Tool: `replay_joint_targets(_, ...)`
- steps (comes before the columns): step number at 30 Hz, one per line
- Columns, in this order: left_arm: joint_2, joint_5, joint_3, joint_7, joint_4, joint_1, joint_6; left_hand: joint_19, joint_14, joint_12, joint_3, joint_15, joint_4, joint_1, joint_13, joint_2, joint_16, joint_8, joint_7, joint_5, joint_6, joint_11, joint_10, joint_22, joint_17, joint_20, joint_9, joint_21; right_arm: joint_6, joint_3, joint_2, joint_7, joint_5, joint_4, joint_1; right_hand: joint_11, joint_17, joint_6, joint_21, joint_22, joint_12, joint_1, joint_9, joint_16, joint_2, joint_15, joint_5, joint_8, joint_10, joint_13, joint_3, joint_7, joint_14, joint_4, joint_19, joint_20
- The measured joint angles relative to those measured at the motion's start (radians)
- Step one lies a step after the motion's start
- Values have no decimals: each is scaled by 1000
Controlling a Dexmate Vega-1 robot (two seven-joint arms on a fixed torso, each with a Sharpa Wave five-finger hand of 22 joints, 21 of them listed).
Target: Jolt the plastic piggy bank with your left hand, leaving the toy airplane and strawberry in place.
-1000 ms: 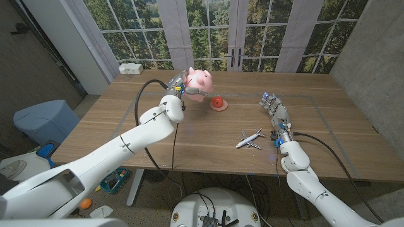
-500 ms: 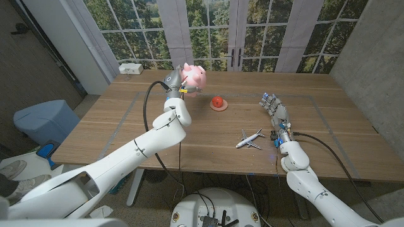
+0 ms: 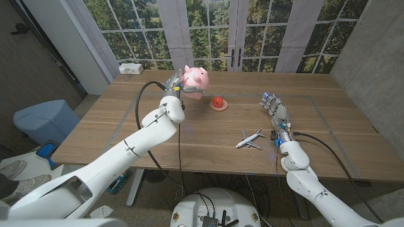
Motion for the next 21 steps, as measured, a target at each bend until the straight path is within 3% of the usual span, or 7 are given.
replay_joint_targets(6, 21, -105, -71, -70, 32, 30, -137, -9, 0, -1, 0, 0, 0, 0, 0, 0, -2, 0, 0, 4, 0, 0, 0, -2, 3, -5, 0, 7, 1, 0, 1, -2, 0, 2, 1, 0, 0, 0, -4, 0, 0, 0, 0, 0, 0, 0, 0, 0, 0, 0, 4, 0, 0, -4, 0, 0)
replay_joint_targets(11, 29, -255, -131, -172, 91, 52, -336, -13, 0, -3, 0, 0, 0, 0, 0, 0, -4, 0, 0, 4, 0, 0, 0, -3, 4, -6, 0, 7, 1, 0, 2, -4, -1, 4, 3, 0, 0, 0, -4, 5, 0, 0, 0, 0, 0, 0, 0, 0, 0, 0, 4, 0, 0, -4, 0, 0)
replay_joint_targets(15, 29, -358, -160, -250, 137, 60, -471, -14, 2, -5, 0, -1, 0, 0, 1, 0, -3, 0, 0, 3, 0, 0, 0, -3, 4, -6, 0, 7, 1, 0, 3, -5, -2, 5, 4, 0, 0, 0, -4, 5, 0, 0, 0, 0, 0, 0, 0, 0, 0, 0, 4, 0, 0, -4, 0, 0)
replay_joint_targets(21, 29, -461, -187, -329, 192, 62, -599, -16, 2, -6, 0, -1, 0, 0, 6, 0, -3, 0, 0, 3, 0, 0, 0, -2, 4, -5, 0, 7, 1, 0, 5, -5, -2, 9, 7, 0, 0, 0, -4, 5, 0, 0, 0, 0, 0, 0, 0, 0, 0, 0, 4, 0, 0, -4, 0, 0)
